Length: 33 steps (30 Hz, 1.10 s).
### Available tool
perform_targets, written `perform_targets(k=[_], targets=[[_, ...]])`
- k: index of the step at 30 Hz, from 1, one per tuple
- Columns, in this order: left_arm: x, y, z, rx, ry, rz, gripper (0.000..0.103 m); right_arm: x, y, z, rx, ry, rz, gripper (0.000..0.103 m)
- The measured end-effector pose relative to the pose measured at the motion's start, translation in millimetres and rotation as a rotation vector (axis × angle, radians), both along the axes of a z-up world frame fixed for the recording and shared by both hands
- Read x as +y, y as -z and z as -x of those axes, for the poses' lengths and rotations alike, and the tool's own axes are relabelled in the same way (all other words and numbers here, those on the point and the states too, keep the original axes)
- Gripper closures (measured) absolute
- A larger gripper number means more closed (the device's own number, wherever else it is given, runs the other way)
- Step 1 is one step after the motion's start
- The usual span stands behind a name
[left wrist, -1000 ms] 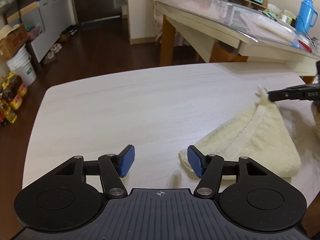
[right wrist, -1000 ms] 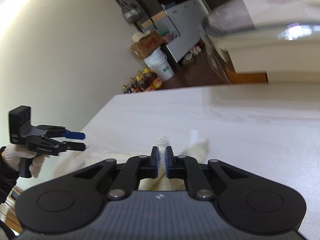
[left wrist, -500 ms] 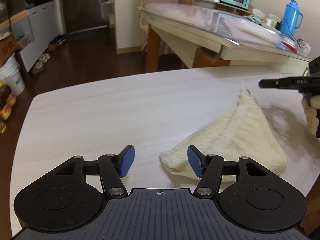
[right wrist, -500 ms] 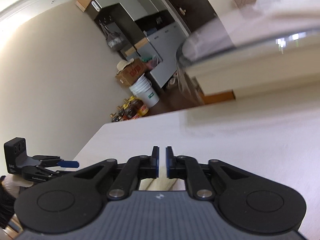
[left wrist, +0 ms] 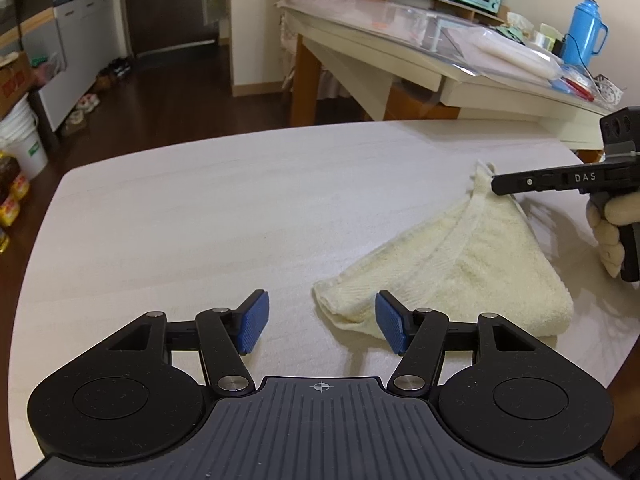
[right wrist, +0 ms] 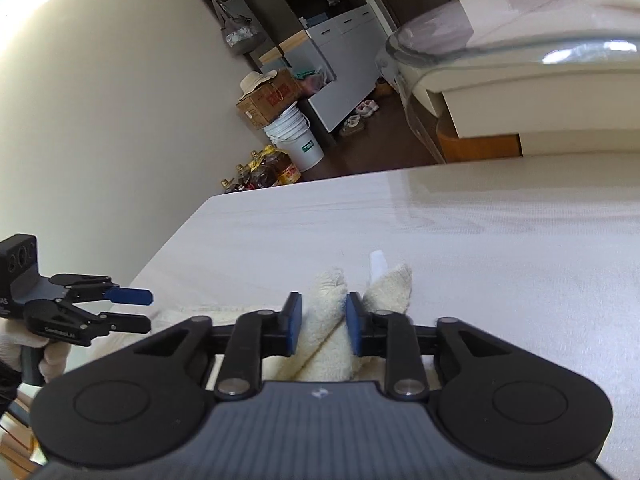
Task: Fold towel
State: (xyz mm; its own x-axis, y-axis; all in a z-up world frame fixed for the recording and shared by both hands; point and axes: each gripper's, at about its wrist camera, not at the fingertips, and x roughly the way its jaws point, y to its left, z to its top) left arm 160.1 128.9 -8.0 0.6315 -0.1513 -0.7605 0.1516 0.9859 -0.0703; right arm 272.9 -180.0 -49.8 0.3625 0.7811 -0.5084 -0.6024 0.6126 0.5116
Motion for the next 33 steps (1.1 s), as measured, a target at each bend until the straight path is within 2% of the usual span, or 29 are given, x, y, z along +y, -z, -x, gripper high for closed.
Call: perform_targets(k=[2, 4, 6, 8, 12, 17, 20, 22, 26, 29, 33], targets=[[3, -4, 3, -0.020, -0.009, 0.009, 0.039, -2, -10, 8, -0.036, -0.004, -0.025, 0.097], [6, -10, 5, -0.047, -0.024, 0.015, 0.039, -9, -27, 21, -0.098, -0.002, -0.095, 0.097], [7, -13, 6, -0.059, -0.024, 0.021, 0.039, -19, -43, 32, -0.163, 0.037, -0.132, 0.097], [6, -13, 5, -0.061, -0.021, 0.026, 0.039, -29, -44, 33, -0.177, 0.086, -0.131, 0.097], [-1, -7, 1, -0.044, 0.000, 0.037, 0.039, -38, -23, 19, -0.097, 0.148, -0.056, 0.097], [-10, 0, -6, -0.048, 0.005, 0.051, 0.039, -32, -4, 9, -0.040, 0.161, 0.015, 0.095], [-11, 0, -13, -0.063, -0.003, 0.057, 0.039, -30, -1, 9, -0.042, 0.168, 0.034, 0.084], [-13, 1, -18, -0.067, -0.009, 0.038, 0.039, -33, -2, 12, -0.055, 0.187, 0.039, 0.081], [-15, 13, -23, -0.050, -0.029, -0.009, 0.038, -42, -9, 17, -0.105, 0.224, 0.013, 0.081], [-17, 19, -23, -0.045, -0.032, -0.040, 0.036, -39, -11, 18, -0.119, 0.201, 0.014, 0.081], [-22, 22, -21, -0.055, -0.027, -0.080, 0.034, -31, -5, 16, -0.112, 0.168, 0.072, 0.081]])
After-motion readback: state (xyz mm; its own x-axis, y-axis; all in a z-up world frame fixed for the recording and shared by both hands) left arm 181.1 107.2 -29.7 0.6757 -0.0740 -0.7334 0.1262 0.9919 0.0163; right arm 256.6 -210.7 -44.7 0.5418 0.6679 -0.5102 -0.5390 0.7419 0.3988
